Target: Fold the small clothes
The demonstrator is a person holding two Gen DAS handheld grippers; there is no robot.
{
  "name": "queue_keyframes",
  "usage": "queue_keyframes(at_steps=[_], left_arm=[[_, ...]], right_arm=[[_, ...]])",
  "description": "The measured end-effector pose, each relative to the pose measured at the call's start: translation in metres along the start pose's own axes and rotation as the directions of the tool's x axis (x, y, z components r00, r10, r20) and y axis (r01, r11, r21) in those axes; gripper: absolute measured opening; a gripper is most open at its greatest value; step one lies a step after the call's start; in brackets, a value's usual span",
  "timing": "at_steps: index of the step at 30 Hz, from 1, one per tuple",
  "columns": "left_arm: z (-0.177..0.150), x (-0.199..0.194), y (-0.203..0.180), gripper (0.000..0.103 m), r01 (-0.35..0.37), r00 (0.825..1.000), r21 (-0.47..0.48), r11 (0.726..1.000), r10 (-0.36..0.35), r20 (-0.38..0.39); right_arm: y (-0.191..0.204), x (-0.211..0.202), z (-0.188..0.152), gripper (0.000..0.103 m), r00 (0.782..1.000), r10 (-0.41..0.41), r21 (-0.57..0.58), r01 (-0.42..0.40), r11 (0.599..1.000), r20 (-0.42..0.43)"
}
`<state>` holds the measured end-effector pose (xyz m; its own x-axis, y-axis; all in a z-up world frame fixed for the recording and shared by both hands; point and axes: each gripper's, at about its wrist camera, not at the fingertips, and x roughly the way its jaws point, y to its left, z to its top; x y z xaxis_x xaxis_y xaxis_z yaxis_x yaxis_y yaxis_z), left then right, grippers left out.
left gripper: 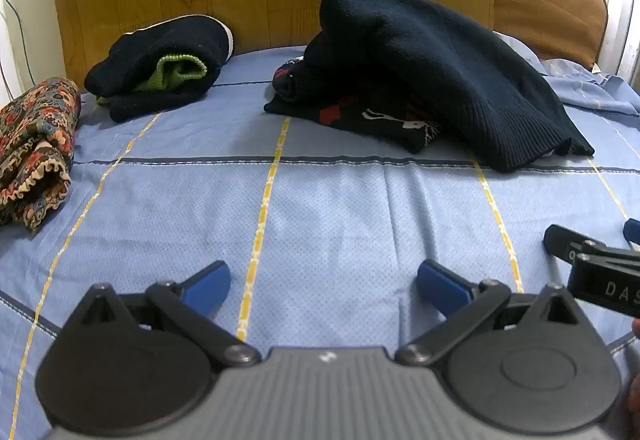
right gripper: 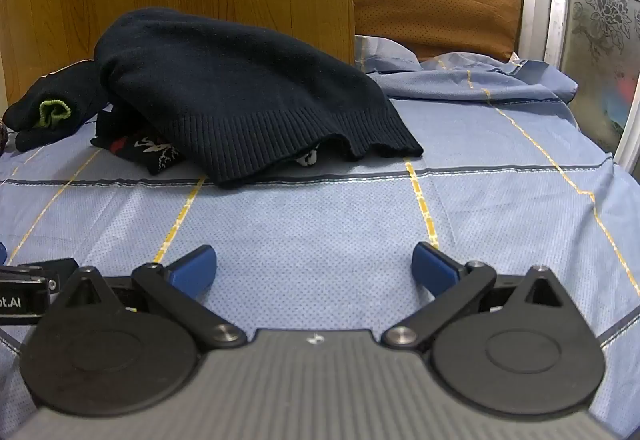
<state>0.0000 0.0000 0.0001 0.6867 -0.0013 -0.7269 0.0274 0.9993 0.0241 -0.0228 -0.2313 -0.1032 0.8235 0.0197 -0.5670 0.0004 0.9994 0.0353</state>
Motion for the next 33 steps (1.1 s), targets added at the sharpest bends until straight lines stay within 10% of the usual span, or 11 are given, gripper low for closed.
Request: queue_keyframes(at_steps=[33], left_arm=[[-0.0034, -0.0017, 0.0014, 0.103, 0.008, 0.999, 0.003, 1.0, -0.008, 0.031]], right_arm=[[-0.001, -0.0014, 0.0005, 0.103, 1.0, 0.002, 0.004, -0.002, 1.0, 0.003]])
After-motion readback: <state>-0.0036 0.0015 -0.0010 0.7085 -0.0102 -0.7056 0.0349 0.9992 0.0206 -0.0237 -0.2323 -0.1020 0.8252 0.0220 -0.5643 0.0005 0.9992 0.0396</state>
